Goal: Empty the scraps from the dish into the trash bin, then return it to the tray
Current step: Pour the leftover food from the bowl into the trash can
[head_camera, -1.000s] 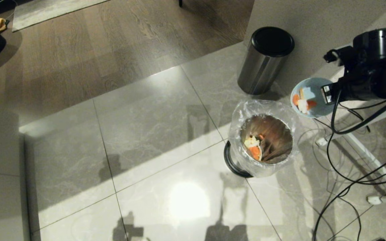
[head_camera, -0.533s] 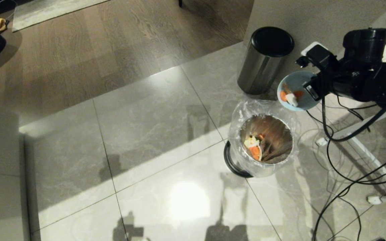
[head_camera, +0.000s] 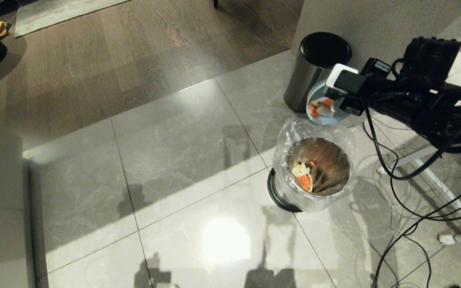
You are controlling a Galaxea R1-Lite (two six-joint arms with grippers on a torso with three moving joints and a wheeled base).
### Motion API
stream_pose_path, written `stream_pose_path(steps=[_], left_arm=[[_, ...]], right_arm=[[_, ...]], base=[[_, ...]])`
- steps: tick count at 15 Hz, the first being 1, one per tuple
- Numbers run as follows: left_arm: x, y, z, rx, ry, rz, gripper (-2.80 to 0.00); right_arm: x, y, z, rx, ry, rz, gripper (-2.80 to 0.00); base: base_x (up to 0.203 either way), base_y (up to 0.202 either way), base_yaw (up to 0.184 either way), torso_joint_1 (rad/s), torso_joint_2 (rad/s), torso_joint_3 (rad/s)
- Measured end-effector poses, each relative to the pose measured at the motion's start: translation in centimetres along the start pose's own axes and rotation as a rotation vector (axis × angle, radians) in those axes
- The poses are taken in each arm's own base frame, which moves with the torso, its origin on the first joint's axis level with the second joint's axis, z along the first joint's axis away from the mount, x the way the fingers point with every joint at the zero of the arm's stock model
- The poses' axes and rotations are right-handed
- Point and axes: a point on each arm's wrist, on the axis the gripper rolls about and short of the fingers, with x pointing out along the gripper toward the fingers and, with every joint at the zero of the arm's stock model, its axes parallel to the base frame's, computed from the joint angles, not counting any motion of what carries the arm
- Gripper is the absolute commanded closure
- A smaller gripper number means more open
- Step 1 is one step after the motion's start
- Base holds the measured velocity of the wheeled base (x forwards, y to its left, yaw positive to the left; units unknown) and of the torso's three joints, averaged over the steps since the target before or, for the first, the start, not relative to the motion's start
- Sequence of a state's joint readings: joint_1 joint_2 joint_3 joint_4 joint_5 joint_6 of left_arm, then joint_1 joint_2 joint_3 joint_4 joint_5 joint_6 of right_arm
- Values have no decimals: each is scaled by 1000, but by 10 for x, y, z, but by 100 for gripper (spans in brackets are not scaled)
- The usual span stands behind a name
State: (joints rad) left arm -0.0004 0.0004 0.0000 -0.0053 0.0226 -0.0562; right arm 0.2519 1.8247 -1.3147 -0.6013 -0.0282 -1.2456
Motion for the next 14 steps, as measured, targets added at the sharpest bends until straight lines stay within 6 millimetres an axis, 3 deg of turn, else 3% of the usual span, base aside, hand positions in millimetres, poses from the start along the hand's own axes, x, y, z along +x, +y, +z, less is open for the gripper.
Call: stream_pose_path(steps=[8, 14], left_arm=[[0, 0, 0, -1, 0, 0, 0], [0, 0, 0, 0, 0, 0, 0]], right_arm=[[-28, 34, 2, -131, -321, 19, 0], [-52, 47, -2, -200, -509, -39, 0]], base=[[0, 0, 0, 0, 0, 0], [0, 0, 0, 0, 0, 0]])
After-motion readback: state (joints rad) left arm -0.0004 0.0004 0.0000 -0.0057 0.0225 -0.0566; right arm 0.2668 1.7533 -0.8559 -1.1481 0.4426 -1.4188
